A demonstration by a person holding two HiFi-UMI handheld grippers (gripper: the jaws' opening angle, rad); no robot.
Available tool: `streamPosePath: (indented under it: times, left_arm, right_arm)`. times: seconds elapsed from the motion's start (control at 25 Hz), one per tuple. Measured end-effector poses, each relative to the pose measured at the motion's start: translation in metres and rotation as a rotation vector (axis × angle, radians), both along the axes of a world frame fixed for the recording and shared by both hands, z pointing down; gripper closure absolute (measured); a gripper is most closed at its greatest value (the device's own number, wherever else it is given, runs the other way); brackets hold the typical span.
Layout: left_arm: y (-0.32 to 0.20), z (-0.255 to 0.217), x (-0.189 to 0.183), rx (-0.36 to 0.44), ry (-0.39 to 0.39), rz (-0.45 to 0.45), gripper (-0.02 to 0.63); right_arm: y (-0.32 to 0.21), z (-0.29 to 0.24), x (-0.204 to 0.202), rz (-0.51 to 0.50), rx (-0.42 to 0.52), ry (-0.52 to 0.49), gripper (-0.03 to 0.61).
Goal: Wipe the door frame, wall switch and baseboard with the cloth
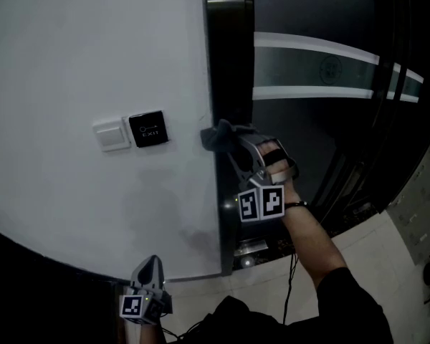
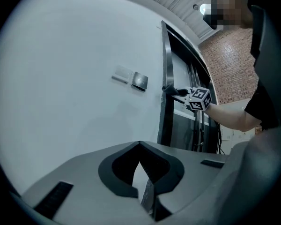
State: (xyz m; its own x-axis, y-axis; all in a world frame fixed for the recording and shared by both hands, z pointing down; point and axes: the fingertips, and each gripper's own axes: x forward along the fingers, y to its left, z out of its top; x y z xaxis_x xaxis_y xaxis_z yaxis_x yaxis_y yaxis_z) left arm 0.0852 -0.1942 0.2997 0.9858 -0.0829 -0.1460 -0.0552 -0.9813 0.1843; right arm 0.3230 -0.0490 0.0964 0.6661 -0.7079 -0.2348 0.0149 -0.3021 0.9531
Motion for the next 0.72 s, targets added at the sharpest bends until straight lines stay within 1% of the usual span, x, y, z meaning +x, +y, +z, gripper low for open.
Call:
streamPosePath:
  times: [0.24,0.48,0.6,0.72]
  left_arm:
    - [0.004,0.006,0.004,-0.005,-0.01,0.024,0.62]
    - [0.014,0.005,0.009,-0.018,-0.029,0.063,0.62]
    - [0.015,-0.001,0.012,-0.019,-0.029,0.064,0.62]
    - [0.013,0.004,0.013,0.001,-0.019,0.062,0.62]
  right_arm:
    - [-0.002,0.026,0.0,0.024,-0.082,-0.063,0.483]
    - [-0.002,0.065,0.0,0.05,-0.157,-0.162,0.483]
    - [-0.004,0.081,-0.002,0.054,-0.175,-0.201,0.483]
    - [-0.008,0.095,-0.004,0.056,-0.184,-0.221,0.483]
